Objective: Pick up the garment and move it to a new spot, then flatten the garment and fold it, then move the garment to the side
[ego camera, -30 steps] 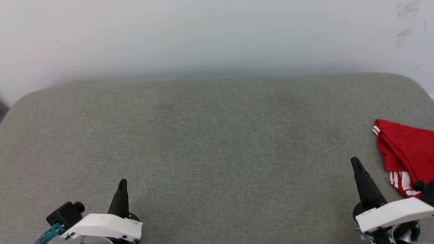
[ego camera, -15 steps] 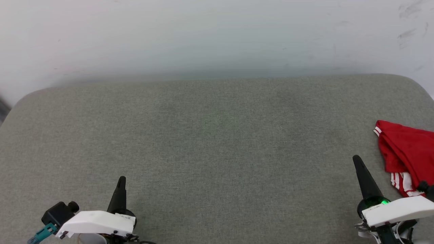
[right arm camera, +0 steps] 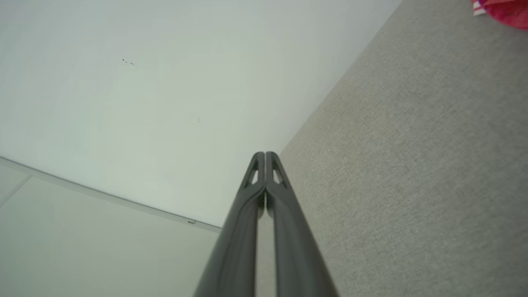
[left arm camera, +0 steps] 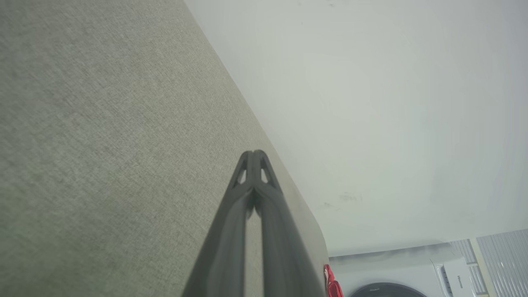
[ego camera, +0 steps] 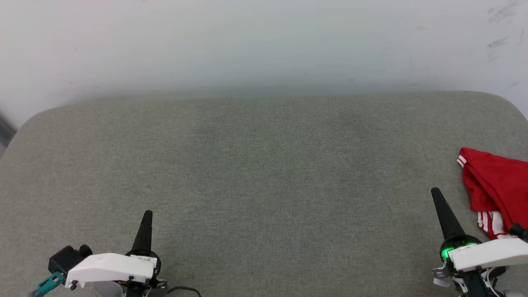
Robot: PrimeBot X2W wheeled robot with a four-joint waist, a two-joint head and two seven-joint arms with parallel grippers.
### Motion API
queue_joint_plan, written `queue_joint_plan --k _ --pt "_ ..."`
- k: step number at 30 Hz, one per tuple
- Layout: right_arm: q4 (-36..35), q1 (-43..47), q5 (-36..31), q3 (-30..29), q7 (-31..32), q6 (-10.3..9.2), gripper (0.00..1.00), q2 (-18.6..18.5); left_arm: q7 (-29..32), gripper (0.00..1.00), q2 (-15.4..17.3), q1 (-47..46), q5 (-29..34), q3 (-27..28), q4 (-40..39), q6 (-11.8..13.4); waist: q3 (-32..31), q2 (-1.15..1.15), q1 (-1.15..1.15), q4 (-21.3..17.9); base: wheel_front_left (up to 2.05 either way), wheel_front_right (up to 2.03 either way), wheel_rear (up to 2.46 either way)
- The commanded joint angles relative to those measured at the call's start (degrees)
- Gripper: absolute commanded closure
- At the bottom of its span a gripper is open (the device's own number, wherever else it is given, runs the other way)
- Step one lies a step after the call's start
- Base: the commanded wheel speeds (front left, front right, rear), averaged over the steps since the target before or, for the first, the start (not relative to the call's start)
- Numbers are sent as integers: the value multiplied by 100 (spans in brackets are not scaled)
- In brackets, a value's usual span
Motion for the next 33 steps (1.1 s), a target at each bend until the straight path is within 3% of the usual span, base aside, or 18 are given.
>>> queue_joint_plan --k 1,33 --pt "2 -145 183 -28 30 -2 100 13 49 100 -15 -148 -162 48 -25 -49 -1 0 0 5 0 0 0" --pt "428 -314 1857 -173 129 -2 100 77 492 100 -96 -290 -1730 330 83 -278 -26 0 0 99 0 0 0"
